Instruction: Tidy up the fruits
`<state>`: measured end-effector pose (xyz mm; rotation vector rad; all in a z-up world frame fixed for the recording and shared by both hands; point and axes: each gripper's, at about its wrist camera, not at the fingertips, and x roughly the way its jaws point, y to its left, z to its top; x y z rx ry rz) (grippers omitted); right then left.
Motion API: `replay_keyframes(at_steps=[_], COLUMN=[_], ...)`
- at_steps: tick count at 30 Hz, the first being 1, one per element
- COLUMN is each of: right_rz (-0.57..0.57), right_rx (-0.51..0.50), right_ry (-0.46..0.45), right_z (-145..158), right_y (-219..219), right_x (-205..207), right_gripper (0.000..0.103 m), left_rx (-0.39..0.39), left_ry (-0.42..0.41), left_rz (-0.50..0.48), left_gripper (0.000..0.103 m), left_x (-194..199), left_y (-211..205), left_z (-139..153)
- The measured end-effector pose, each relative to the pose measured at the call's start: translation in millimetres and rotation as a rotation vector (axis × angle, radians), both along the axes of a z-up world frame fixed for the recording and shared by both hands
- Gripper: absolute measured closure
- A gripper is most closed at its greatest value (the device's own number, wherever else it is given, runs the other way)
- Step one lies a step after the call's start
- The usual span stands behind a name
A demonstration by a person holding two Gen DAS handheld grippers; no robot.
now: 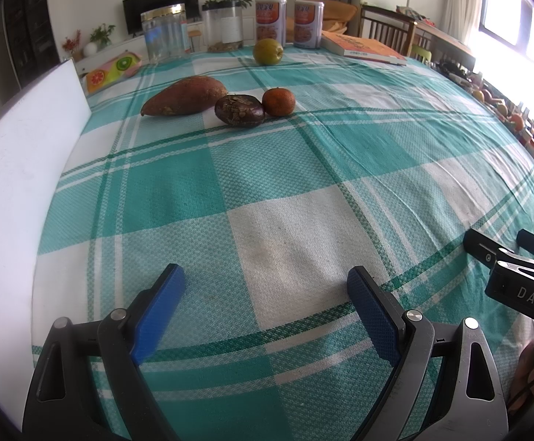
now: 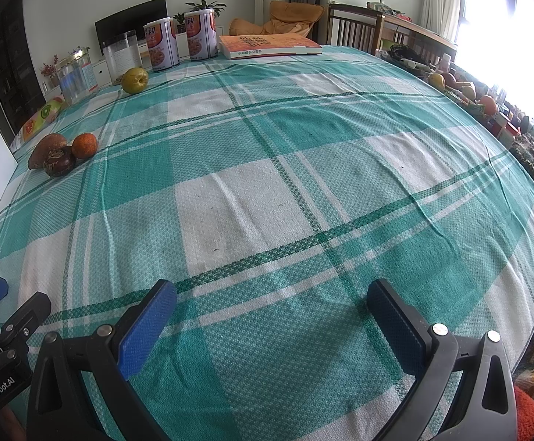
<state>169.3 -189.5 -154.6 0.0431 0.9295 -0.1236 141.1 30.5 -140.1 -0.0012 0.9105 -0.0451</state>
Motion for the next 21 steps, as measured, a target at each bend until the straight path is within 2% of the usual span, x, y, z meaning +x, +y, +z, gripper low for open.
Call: replay_keyframes(at_steps=[2,4,7,11,15,17,19,21], right_rz=[0.0,0.0,0.0,0.001,0.001,0.001,0.001,0.001], right_rx=[0.001,0.0,-0.002,-0.002,-0.001,-0.002,-0.002,-0.001], right_ry=[0.0,0.0,0.001,0.001,0.001,0.002,0.002,0.001], right_z=[-0.5,-0.6,-1.1,-1.1,-1.1,-1.0,-1.0,-0.9], right_y=[-0.1,0.0,0.1,0.2,0.4,0.3,0.3,0.3], right_x=[-0.5,-0.7,-1.0,-0.8,-0.6,-0.5,-0.4,-0.5], right_gripper=[0.0,0.0,0.0,0.0,0.0,0.0,0.0,0.0], left_rx=[-0.011,-0.055,-0.153,-0.183,-0.244,-0.247,-0.25,-0.222], left_ry=[0.018,0.052,0.054,0.029,-0.042,-0.068,-0.079,-0.039], left_rz=[-0.028,-0.035,0.012,0.105,0.244,0.31,0.322,0.278], left_gripper=[0.012,0.012,0.012,0.012,0.012,0.012,0.012,0.012], left_x=[0.9,1.8,5.8,30.7,70.2,98.8,131.7,167.1], left_y=[2.8,11.6,32.1,51.0,74.8,86.8,95.4,98.3], left_z=[1.2,5.9,19.6,41.3,65.0,74.1,75.5,68.4])
